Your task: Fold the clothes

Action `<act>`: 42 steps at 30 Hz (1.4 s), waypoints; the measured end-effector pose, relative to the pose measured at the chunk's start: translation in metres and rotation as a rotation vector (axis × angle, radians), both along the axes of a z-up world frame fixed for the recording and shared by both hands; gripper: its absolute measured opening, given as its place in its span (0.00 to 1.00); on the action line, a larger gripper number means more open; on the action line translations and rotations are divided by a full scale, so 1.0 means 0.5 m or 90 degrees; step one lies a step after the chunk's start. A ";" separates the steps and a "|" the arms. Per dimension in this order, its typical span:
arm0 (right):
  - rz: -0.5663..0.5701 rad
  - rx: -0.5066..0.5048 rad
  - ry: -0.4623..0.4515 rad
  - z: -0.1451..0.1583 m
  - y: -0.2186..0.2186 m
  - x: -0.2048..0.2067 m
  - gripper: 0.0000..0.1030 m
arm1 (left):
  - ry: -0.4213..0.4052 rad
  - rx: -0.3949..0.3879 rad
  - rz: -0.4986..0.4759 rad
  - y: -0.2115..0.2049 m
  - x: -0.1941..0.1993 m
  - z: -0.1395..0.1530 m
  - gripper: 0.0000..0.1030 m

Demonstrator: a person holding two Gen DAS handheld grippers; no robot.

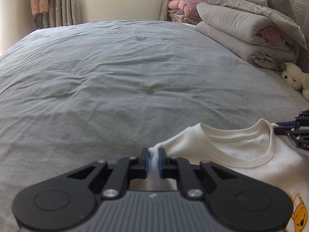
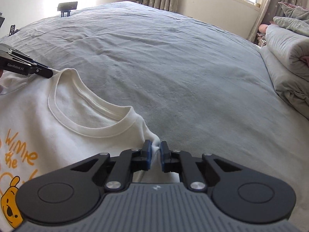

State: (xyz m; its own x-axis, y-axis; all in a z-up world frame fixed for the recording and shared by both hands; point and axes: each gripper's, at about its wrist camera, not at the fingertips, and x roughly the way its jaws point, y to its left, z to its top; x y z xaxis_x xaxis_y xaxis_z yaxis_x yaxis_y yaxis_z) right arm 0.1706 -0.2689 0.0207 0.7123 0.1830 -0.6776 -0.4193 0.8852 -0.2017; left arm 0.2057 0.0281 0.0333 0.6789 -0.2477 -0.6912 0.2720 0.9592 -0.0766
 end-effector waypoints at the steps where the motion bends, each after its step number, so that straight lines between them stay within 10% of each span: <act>1: -0.011 -0.016 -0.023 0.007 0.003 -0.003 0.06 | -0.004 -0.001 0.001 0.000 0.002 0.007 0.08; 9: -0.094 -0.171 -0.176 0.045 0.037 0.006 0.05 | -0.097 0.007 0.035 -0.051 0.021 0.056 0.07; 16: -0.120 -0.213 -0.139 -0.018 0.028 0.066 0.05 | -0.063 0.056 0.056 -0.097 0.082 -0.006 0.09; 22: -0.127 -0.265 -0.158 -0.098 0.057 0.067 0.13 | -0.082 0.064 0.074 -0.084 0.076 -0.017 0.35; 26: -0.176 -0.115 -0.141 -0.001 -0.009 0.033 0.63 | -0.097 0.018 0.113 -0.028 0.047 0.037 0.40; 30: -0.245 0.013 -0.071 0.067 -0.117 -0.046 0.63 | -0.086 0.012 0.122 0.029 -0.021 0.084 0.40; 42: -0.400 0.157 0.143 0.022 -0.221 -0.255 0.60 | 0.128 -0.073 0.139 0.044 -0.291 0.049 0.41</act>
